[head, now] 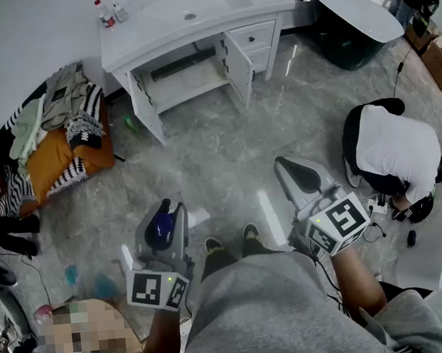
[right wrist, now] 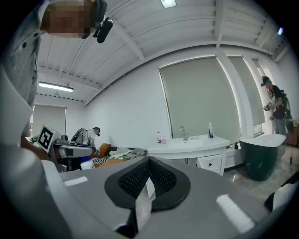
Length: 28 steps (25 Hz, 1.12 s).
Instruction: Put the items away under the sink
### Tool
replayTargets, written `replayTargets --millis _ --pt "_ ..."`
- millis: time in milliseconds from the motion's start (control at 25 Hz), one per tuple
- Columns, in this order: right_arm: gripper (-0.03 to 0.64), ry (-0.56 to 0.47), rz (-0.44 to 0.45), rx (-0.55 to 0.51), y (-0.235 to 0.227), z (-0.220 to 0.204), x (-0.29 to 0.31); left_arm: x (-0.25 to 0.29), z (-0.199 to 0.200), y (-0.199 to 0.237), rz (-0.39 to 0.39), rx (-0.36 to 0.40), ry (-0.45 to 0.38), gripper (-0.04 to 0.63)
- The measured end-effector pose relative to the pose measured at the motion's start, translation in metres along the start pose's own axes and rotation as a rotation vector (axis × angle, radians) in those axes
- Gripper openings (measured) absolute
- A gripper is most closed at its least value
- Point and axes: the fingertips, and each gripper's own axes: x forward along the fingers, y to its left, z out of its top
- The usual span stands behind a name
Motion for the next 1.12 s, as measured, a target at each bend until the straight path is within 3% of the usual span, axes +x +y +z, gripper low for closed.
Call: replayTargets --millis 680,960,1120 --pt "-0.002 -0.02 0.066 0.046 0.004 0.002 0.001 -0.004 0.007 -0.003 0.067 -0.008 -0.004 0.106" --pt "-0.003 -0.014 0.115 -0.043 0.017 0.005 0.01 -0.006 0.012 0.002 0.086 -0.004 -0.009 0.106" --pt "-0.002 -0.014 0.095 -0.054 0.009 0.006 0.014 -0.005 0.014 0.008 0.098 -0.002 -0.01 0.106"
